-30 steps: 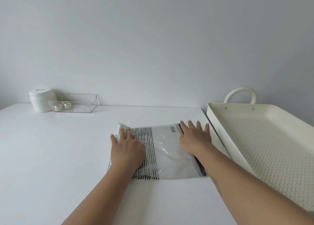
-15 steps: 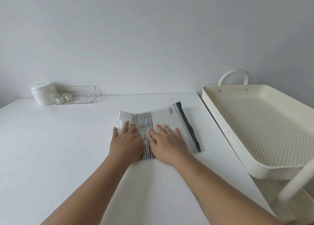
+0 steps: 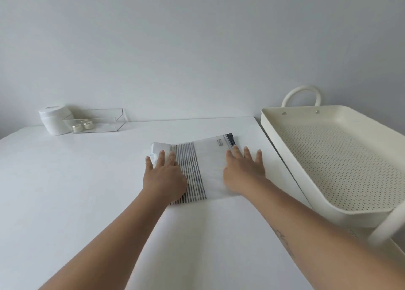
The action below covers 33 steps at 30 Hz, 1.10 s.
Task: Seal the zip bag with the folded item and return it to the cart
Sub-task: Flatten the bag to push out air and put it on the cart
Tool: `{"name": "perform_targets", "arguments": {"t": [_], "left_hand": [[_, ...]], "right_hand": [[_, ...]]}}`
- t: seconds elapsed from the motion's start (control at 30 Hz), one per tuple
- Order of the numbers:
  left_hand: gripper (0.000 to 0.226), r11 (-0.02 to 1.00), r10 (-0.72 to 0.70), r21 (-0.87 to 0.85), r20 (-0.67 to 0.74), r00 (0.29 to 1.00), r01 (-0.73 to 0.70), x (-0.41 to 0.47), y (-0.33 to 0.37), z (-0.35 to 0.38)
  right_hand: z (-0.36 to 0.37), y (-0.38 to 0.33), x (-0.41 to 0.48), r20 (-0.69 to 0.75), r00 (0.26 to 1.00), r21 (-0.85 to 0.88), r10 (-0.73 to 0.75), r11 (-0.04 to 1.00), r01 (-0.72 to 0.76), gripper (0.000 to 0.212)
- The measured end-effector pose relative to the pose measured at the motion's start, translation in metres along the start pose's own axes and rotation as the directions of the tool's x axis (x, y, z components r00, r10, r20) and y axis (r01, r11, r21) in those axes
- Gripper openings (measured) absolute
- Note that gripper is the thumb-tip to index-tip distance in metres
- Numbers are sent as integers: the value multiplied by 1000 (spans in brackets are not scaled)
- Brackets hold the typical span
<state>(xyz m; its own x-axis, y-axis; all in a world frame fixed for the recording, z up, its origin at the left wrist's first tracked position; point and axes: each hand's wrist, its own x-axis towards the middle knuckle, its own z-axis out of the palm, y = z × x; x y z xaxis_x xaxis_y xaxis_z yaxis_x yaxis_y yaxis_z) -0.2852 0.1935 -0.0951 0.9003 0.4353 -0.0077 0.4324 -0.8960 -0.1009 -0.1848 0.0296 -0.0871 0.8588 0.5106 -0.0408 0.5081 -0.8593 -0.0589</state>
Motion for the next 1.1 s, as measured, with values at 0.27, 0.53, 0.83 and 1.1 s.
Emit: {"name": "perform_targets", "arguments": {"t": [0.27, 0.53, 0.83, 1.1], "left_hand": [[54, 996, 36, -83, -30, 999, -38, 23, 0, 0], [59, 998, 2, -56, -131, 991, -10, 24, -7, 21], [63, 985, -105, -146, -112, 988, 88, 20, -20, 20], [59, 966, -112, -250, -148, 983, 72, 18, -14, 22]], "right_hand": [[-26, -85, 33, -73, 972, 893, -223, 420, 163, 46], [21, -76, 51, -126, 986, 919, -114, 360, 159, 48], [30, -36, 59, -96, 952, 284, -290, 909, 305, 55], [8, -9, 76, -85, 983, 136, -165, 975, 176, 55]]}}
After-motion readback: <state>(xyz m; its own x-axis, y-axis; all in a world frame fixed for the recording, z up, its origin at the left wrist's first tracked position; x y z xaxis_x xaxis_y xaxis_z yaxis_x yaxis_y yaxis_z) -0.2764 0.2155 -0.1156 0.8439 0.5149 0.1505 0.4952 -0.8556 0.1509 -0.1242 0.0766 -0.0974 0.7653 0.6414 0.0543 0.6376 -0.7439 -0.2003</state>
